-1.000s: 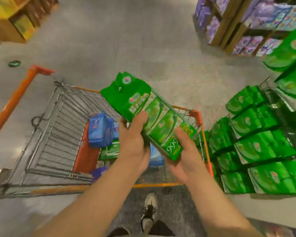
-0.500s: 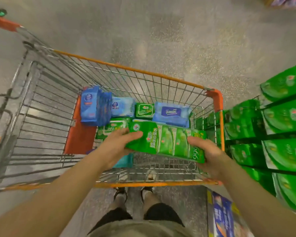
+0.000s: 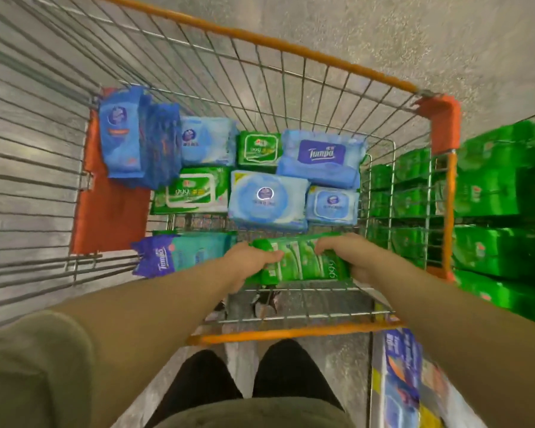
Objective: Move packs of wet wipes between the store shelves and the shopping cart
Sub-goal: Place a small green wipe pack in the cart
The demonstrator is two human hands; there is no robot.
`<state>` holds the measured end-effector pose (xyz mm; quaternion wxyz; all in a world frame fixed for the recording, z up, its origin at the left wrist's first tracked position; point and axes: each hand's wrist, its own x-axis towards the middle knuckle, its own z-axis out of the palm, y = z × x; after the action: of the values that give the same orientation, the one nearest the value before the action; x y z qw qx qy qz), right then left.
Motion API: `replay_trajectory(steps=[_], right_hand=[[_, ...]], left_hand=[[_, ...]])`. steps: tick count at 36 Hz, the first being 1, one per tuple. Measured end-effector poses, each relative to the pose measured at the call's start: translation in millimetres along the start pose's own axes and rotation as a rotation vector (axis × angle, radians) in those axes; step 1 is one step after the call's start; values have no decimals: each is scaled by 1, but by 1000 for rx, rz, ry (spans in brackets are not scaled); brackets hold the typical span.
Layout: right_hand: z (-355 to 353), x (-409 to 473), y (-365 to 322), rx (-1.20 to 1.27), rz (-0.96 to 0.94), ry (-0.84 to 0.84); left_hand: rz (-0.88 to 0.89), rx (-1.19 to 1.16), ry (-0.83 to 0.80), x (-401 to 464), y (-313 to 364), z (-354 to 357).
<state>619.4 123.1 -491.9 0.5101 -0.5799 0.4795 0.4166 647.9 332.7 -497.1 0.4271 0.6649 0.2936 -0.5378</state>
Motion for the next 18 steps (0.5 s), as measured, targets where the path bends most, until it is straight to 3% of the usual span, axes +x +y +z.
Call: replay_trajectory(steps=[9,18], right_hand=[[20,69,22,-51,117,-60],[21,96,28,-47,90,-49]], left_hand=[[-98,-27,127,63,-16,16],[-107,228,293,93,-13,20]])
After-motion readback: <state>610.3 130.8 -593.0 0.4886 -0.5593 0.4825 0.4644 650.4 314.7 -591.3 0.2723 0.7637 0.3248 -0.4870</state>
